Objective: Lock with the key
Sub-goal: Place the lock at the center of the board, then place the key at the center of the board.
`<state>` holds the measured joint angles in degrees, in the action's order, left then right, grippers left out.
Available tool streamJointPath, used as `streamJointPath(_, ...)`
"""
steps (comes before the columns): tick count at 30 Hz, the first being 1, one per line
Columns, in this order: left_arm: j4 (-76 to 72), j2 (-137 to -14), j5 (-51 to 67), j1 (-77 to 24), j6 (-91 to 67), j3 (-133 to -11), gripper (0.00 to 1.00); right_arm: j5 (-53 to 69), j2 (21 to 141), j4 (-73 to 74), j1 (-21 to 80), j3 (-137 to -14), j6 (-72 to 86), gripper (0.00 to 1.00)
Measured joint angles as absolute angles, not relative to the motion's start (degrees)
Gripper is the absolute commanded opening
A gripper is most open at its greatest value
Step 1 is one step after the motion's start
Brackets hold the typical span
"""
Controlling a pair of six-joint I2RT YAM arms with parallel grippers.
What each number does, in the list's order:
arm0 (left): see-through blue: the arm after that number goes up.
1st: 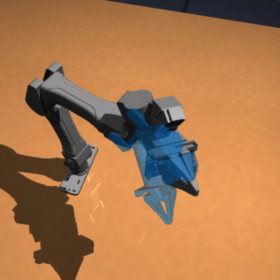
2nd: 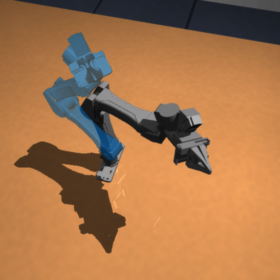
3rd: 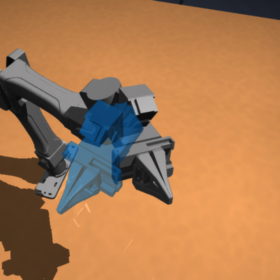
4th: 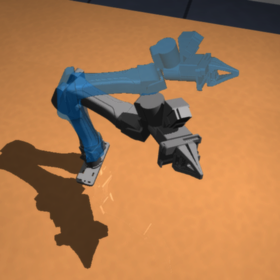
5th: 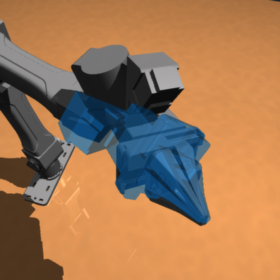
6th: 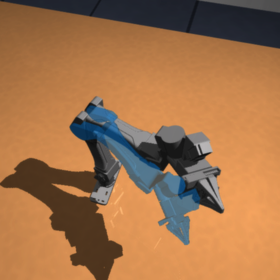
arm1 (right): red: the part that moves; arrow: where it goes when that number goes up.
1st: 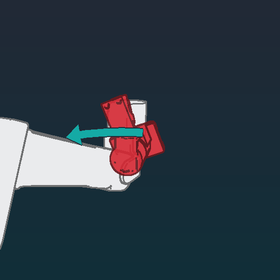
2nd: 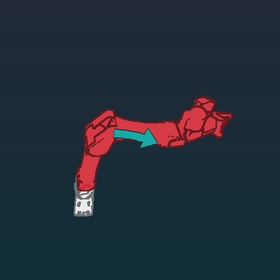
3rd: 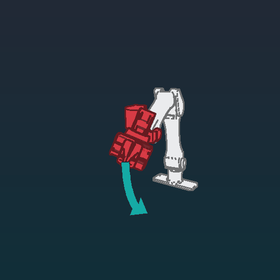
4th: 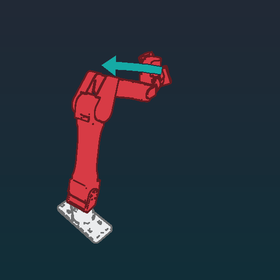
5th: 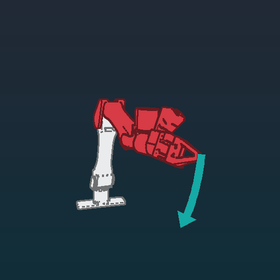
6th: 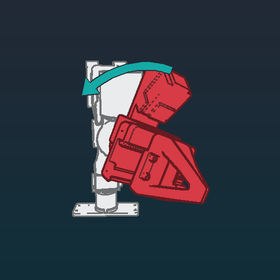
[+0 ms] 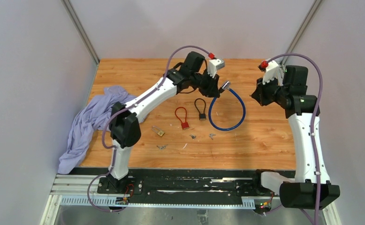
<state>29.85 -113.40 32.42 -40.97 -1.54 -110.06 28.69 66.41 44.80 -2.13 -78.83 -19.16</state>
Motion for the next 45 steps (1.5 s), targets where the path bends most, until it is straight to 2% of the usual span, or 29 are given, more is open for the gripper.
streamJointPath(9, 20.8, -133.4, 34.9, -40.7, -21.1, -121.6, 0.01, 26.9, 61.3, 46.2, -5.8, -72.8, -19.3, 0.01)
streamJointPath(11, 17.1, -137.3, 35.7, -40.6, -27.0, -122.7, 0.03, 27.0, 60.5, 46.7, -5.8, -71.1, -19.5, 0.01)
streamJointPath(17, 12.8, -144.3, 36.1, -39.9, -34.3, -126.9, 0.21, 29.1, 60.2, 47.8, -5.9, -67.7, -21.0, 0.01)
streamJointPath(24, 11.0, -147.5, 36.2, -37.5, -35.2, -130.8, 0.5, 31.9, 61.5, 47.9, -5.9, -63.0, -26.2, 0.01)
streamJointPath(27, 10.4, -147.6, 36.4, -36.2, -34.5, -132.3, 0.57, 32.5, 63.4, 47.8, -5.7, -61.2, -28.0, 0.01)
streamJointPath(33, 11.2, -147.5, 36.8, -34.1, -30.8, -133.8, 0.63, 32.9, 66.4, 47.2, -1.9, -56.8, -31.3, 0.01)
streamJointPath(37, 17.0, -145.3, 35.0, -32.9, -23.2, -131.9, 0.65, 31.4, 68.3, 44.9, 2.4, -52.7, -33.6, 0.01)
streamJointPath(41, 22.2, -135.4, 29.4, -32.3, -12.6, -121.8, 0.69, 29.7, 74.0, 43.0, 5.7, -50.9, -34.6, 0.01)
streamJointPath(45, 24.6, -120.5, 21.5, -32.0, -2.6, -110.2, 0.76, 28.6, 81.9, 41.3, 7.1, -51.0, -34.6, 0.03)
